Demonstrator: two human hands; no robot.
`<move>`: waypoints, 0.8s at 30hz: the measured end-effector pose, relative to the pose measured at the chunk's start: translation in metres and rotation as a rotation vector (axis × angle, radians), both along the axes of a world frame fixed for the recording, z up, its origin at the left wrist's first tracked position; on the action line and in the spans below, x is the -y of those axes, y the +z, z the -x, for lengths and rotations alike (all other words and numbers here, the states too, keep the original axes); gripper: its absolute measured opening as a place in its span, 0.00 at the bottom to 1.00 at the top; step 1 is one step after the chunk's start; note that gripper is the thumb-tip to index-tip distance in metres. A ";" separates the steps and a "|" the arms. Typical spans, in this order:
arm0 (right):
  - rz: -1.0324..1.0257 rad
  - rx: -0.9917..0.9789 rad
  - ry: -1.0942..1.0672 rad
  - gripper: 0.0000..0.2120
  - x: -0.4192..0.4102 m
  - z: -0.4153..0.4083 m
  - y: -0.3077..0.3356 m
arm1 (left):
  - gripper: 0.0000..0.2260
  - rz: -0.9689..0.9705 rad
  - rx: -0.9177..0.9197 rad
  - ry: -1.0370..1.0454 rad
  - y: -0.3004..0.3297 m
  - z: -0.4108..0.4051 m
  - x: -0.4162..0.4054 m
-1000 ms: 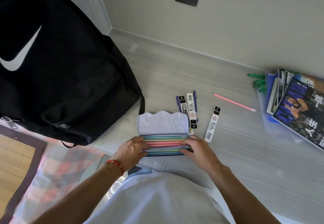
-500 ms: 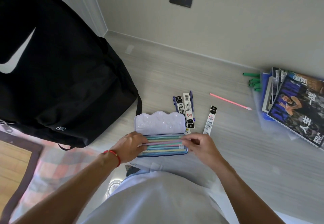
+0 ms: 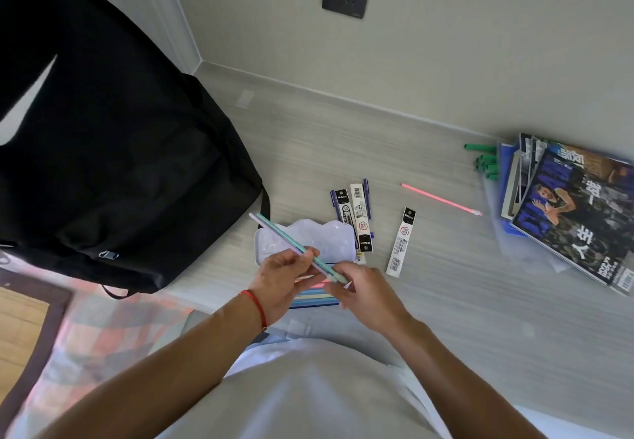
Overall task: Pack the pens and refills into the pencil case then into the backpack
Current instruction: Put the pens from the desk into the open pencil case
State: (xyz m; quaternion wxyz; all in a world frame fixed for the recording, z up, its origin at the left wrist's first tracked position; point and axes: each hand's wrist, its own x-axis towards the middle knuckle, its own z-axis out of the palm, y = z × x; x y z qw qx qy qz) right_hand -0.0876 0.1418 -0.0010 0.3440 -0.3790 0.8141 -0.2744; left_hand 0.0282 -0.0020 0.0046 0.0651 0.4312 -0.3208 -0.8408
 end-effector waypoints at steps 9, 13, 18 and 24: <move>-0.131 0.015 0.107 0.11 -0.016 0.027 -0.007 | 0.05 0.307 0.179 0.039 -0.021 -0.042 0.039; -0.174 -0.018 0.140 0.07 -0.020 0.036 -0.016 | 0.03 0.762 0.338 -0.436 -0.032 -0.065 0.053; -0.156 -0.101 0.129 0.10 -0.020 0.037 -0.023 | 0.04 1.077 0.427 -0.722 -0.037 -0.066 0.049; -0.136 -0.082 0.088 0.11 -0.021 0.029 -0.027 | 0.06 1.266 0.415 -0.867 -0.043 -0.072 0.044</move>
